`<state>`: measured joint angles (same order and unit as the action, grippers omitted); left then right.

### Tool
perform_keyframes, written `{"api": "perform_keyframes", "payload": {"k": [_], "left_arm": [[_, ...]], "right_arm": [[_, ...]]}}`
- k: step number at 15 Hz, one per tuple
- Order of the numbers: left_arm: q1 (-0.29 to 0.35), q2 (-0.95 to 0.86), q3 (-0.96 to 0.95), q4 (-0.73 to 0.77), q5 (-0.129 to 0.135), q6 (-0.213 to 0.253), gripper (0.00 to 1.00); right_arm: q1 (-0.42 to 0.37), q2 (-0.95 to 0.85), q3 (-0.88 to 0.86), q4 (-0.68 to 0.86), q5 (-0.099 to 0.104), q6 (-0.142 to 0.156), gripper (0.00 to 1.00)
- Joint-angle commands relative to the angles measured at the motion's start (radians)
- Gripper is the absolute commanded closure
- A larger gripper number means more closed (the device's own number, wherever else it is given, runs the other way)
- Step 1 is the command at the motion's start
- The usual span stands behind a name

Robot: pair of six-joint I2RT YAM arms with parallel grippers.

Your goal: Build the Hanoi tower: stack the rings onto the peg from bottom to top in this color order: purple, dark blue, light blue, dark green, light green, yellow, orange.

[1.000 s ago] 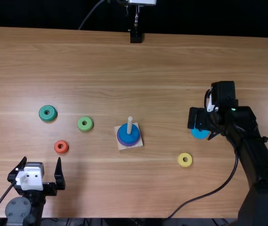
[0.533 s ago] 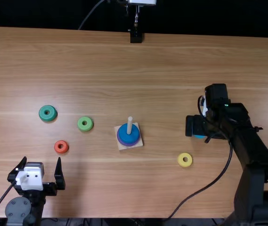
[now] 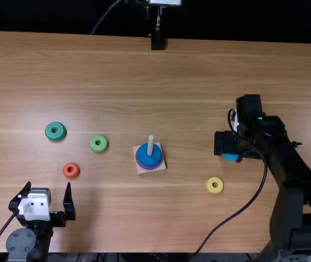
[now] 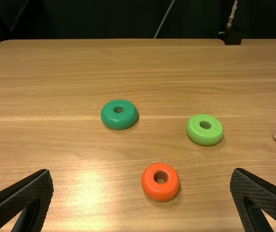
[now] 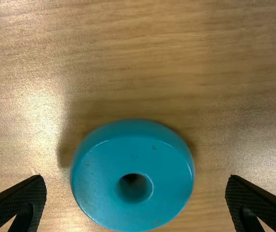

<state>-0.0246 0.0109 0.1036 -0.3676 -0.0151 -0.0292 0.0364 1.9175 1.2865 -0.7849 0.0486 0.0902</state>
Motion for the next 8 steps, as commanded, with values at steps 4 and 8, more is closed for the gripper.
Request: {"api": "perform_keyframes", "payload": {"k": [4,8], "left_arm": [[-0.001,-0.011,-0.104,-0.08,0.015,0.003,0.0],[-0.001,-0.011,-0.104,-0.08,0.015,0.003,0.0]], "right_arm": [[-0.001,0.044,0.028,0.003,0.007,0.007,0.0],[-0.001,0.063,0.036,0.003,0.005,0.007,0.0]]}}
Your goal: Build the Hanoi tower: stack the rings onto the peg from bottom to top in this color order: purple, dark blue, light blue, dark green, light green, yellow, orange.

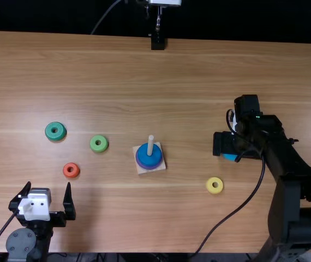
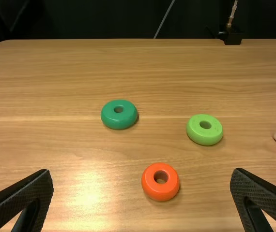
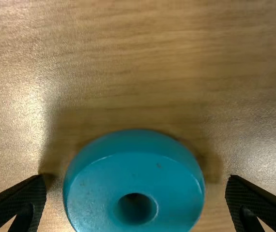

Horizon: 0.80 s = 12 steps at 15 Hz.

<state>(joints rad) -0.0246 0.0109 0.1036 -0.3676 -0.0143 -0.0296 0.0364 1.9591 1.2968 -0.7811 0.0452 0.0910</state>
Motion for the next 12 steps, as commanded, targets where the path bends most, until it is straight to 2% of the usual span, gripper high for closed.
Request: {"api": "perform_keyframes", "payload": {"k": [1,2,3,5,8,9,12], "left_arm": [[-0.001,-0.011,-0.104,-0.08,0.014,0.004,0.0],[-0.001,-0.011,-0.104,-0.08,0.014,0.004,0.0],[-0.001,-0.011,-0.104,-0.08,0.014,0.004,0.0],[-0.001,-0.011,-0.104,-0.08,0.014,0.004,0.0],[-0.001,-0.011,-0.104,-0.08,0.014,0.004,0.0],[-0.001,-0.011,-0.104,-0.08,0.014,0.004,0.0],[-0.001,-0.011,-0.104,-0.08,0.014,0.004,0.0]], "right_arm": [[-0.001,0.024,0.025,-0.001,0.008,0.005,0.0],[0.0,0.034,0.027,-0.001,0.01,0.005,0.09],[0.0,0.034,0.027,-0.001,0.01,0.005,0.29],[0.0,0.034,0.019,-0.002,0.01,-0.001,0.58],[0.002,0.034,0.016,-0.004,0.01,-0.003,0.87],[0.002,0.032,0.016,-0.004,0.01,-0.004,0.92],[0.005,0.021,0.038,-0.002,0.008,-0.004,0.94]]}}
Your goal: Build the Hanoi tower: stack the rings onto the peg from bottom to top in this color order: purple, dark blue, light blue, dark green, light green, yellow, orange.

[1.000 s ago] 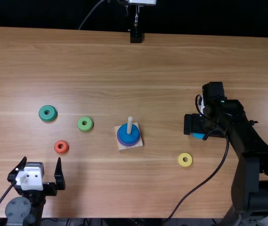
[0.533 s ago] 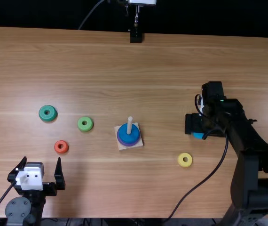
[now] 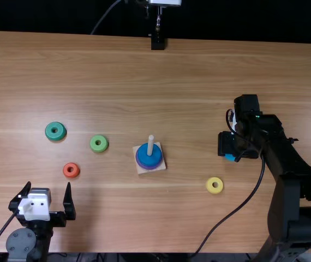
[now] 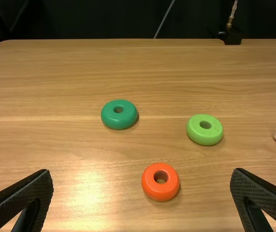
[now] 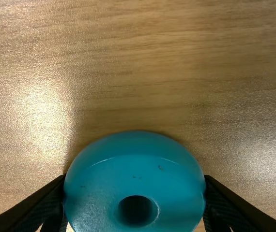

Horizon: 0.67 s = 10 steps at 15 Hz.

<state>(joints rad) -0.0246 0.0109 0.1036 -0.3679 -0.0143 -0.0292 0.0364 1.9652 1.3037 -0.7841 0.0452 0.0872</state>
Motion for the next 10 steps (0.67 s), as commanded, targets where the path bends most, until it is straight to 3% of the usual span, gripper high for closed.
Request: {"api": "perform_keyframes", "payload": {"k": [1,4,6,10], "left_arm": [[-0.001,-0.011,-0.104,-0.079,0.014,0.003,0.0],[-0.001,-0.011,-0.104,-0.079,0.014,0.003,0.0],[-0.001,-0.011,-0.104,-0.079,0.014,0.003,0.0],[-0.001,-0.011,-0.104,-0.079,0.014,0.003,0.0]], "right_arm": [[0.008,0.014,0.051,-0.005,0.008,0.001,0.94],[0.053,-0.009,0.12,-0.089,0.01,-0.006,0.94],[0.072,-0.062,0.174,-0.213,0.008,-0.004,0.93],[0.192,-0.069,0.367,-0.491,0.004,-0.002,0.91]]}}
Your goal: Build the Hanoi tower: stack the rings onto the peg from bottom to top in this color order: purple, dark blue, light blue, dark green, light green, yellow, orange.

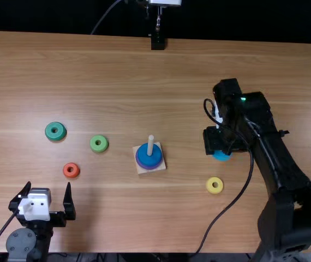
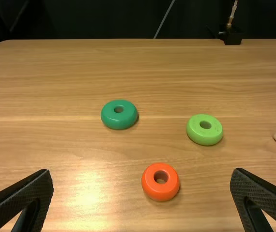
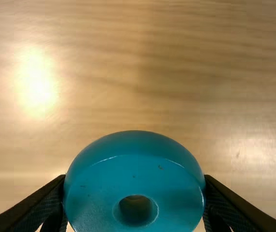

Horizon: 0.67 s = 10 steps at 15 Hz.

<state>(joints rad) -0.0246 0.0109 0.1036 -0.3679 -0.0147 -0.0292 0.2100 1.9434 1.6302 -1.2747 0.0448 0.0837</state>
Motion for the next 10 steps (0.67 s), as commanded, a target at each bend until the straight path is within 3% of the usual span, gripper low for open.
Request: {"api": "perform_keyframes", "payload": {"k": [1,5,10], "left_arm": [[-0.001,-0.011,-0.104,-0.079,0.015,0.003,0.0],[-0.001,-0.011,-0.104,-0.079,0.015,0.003,0.0],[-0.001,-0.011,-0.104,-0.079,0.015,0.003,0.0]], "right_arm": [[0.051,-0.047,0.091,-0.05,-0.006,0.001,0.91],[0.167,-0.046,0.292,-0.129,-0.078,0.008,0.9],[0.301,-0.031,0.522,-0.212,-0.08,0.014,0.91]]}}
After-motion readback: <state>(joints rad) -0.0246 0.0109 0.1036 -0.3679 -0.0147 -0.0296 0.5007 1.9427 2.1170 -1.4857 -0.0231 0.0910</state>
